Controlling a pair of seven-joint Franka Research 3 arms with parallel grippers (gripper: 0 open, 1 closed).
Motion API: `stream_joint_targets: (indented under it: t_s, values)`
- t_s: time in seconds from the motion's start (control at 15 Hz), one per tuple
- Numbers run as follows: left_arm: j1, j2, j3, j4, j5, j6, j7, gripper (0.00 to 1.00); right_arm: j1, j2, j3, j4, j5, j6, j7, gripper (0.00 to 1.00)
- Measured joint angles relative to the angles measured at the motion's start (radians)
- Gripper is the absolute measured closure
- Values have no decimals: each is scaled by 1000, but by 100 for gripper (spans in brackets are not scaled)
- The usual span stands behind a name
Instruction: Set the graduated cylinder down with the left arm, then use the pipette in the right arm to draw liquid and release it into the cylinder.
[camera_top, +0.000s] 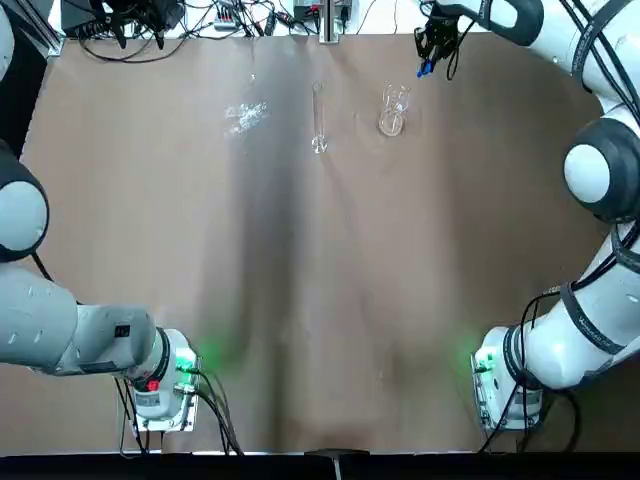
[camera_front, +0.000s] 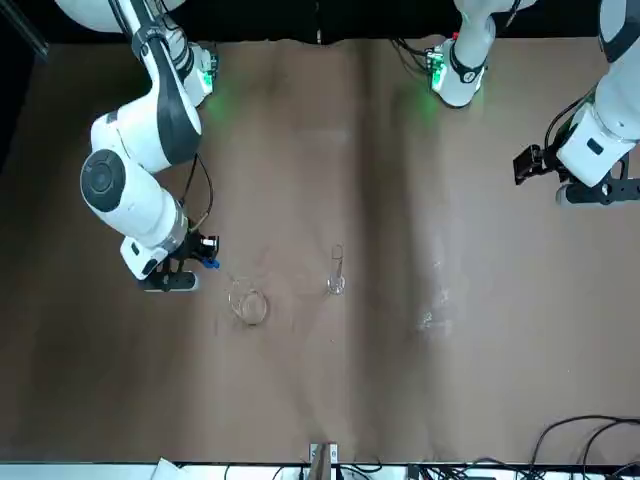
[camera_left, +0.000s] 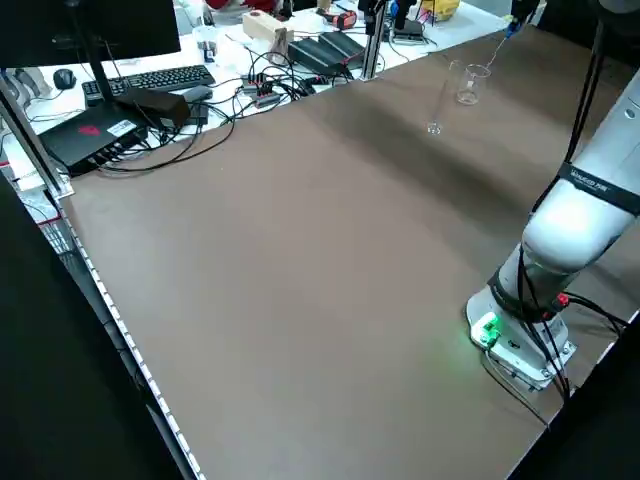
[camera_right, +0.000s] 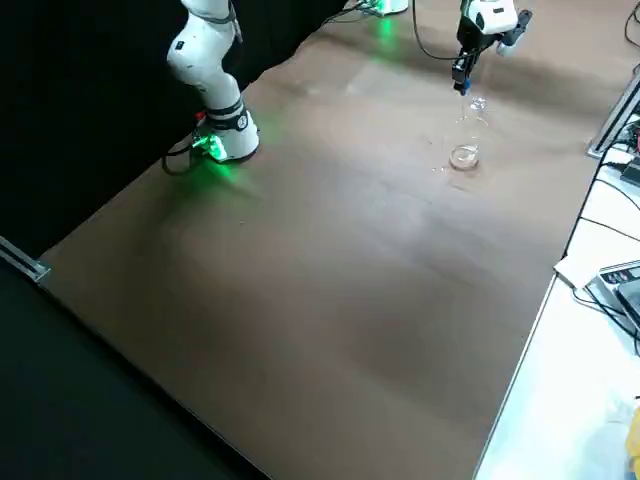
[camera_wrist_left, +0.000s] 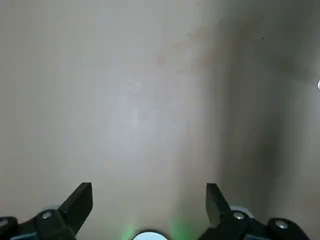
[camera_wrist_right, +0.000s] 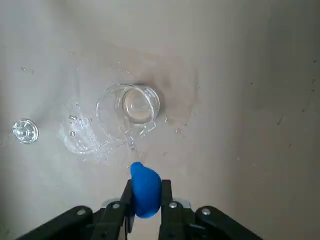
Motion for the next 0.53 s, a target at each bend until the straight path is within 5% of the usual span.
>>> stream_joint_targets:
  t_s: [0.53]
  values:
    - [8, 27, -1, 0, 4, 0, 2, 0, -7, -9, 0, 38, 45, -34, 0, 76]
